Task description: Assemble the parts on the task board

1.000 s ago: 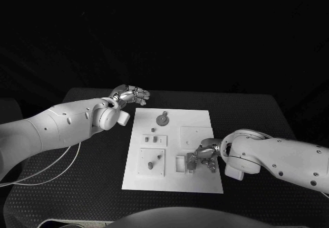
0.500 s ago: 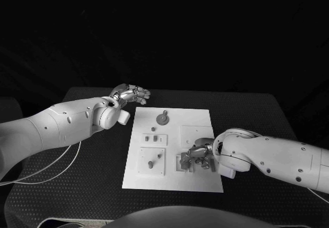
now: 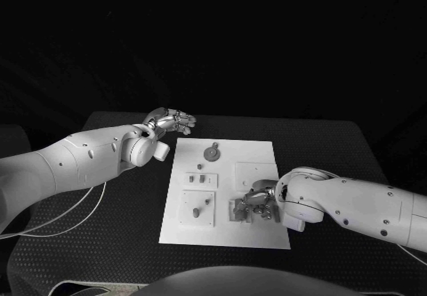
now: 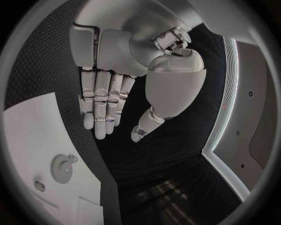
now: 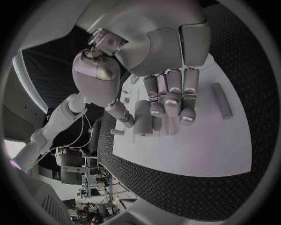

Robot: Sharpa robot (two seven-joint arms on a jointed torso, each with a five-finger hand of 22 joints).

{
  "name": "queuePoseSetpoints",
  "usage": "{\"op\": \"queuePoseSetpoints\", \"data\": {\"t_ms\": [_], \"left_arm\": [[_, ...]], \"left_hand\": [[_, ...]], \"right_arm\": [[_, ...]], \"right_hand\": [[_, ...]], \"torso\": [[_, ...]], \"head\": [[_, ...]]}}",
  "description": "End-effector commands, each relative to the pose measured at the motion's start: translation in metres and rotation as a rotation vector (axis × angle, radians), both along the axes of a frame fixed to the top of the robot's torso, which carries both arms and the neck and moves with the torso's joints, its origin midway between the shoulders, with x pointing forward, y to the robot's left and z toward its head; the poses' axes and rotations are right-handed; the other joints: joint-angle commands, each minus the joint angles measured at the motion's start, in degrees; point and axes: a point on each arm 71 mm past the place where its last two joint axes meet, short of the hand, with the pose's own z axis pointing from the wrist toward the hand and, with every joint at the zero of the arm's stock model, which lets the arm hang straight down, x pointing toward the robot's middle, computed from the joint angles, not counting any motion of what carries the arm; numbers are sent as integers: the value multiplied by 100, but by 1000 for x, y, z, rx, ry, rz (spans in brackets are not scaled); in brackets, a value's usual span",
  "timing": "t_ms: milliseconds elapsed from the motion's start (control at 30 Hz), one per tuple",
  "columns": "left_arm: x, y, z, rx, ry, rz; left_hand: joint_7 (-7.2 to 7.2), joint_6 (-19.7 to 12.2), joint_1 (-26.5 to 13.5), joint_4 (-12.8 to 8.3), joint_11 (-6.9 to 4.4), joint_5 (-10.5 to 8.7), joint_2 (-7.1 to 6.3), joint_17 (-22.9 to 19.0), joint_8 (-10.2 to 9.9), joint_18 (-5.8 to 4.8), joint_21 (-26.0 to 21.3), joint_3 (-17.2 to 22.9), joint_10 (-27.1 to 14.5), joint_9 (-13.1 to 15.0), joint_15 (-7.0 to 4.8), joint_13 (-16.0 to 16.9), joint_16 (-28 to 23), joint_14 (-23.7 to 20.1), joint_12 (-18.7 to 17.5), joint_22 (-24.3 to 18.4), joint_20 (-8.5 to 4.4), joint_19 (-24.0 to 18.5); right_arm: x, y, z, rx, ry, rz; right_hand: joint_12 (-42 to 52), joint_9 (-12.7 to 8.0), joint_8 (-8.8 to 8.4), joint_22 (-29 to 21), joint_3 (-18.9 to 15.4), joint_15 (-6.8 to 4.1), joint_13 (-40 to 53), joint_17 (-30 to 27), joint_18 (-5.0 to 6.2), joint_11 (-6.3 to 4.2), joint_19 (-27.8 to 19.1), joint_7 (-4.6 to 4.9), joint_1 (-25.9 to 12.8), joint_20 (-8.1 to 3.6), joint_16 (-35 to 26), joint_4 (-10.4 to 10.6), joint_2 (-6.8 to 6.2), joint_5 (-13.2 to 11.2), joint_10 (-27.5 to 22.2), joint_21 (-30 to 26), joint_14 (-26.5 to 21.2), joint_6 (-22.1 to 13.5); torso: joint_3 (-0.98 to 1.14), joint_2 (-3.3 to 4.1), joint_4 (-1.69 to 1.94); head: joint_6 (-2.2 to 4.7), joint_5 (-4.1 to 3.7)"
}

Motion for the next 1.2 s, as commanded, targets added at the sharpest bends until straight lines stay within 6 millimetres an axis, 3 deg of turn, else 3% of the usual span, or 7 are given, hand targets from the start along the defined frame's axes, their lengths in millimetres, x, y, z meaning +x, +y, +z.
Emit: {"op": "queuePoseSetpoints", "data": {"t_ms": [33,400,567,867,1200], "left_arm": [[0,-3,1,-14,-1,-15],[0,-2,1,-14,-1,-14],[0,-2,1,-14,-1,-14],[0,-2,1,-14,0,-14],[0,-2,1,-14,2,-14]], "left_hand": [[27,-26,-38,34,-1,-22,1,10,34,17,-31,-14,18,-8,6,-8,-29,18,10,107,8,-4],[28,-28,-40,38,-1,-22,1,11,34,17,-32,-15,18,-9,6,-8,-30,18,10,108,8,-4],[28,-29,-41,39,-1,-22,2,12,35,17,-32,-15,18,-9,6,-8,-31,19,10,108,9,-3],[29,-31,-42,41,-1,-22,1,13,35,18,-32,-15,18,-10,6,-8,-32,19,10,108,9,-4],[30,-35,-44,44,-1,-23,1,14,34,18,-33,-15,18,-12,6,-8,-34,18,9,108,9,-4]], "right_arm": [[-1,1,-2,-10,2,18],[-1,4,-3,-11,4,27],[-1,3,-3,-20,0,36],[0,1,-4,-26,-8,36],[2,-4,1,19,-76,25]], "right_hand": [[-41,-9,-40,7,-37,-23,8,11,119,-4,-7,4,-65,-19,-38,4,-13,-10,17,22,-10,15],[-75,-16,-84,-4,-229,-8,36,30,119,18,-48,27,-238,-16,-67,-2,-247,-12,-43,15,-54,-47],[-95,-18,-108,-13,-323,3,47,39,119,30,-72,40,-273,-18,-84,-13,-455,-10,-82,5,-82,-90],[-107,-16,-120,-23,-320,9,54,44,119,38,-88,48,-235,-21,-97,3,-480,-10,-105,-6,-102,-114],[-105,-8,-116,-30,-311,8,62,48,119,37,-86,48,-181,-25,-102,12,-431,-10,-103,-7,-103,-111]], "torso": [[1,-1,-2],[1,0,-4],[-2,1,-2],[1,0,-3],[4,1,-5]], "head": [[9,-1],[7,3],[4,16],[-15,21],[21,-3]]}}
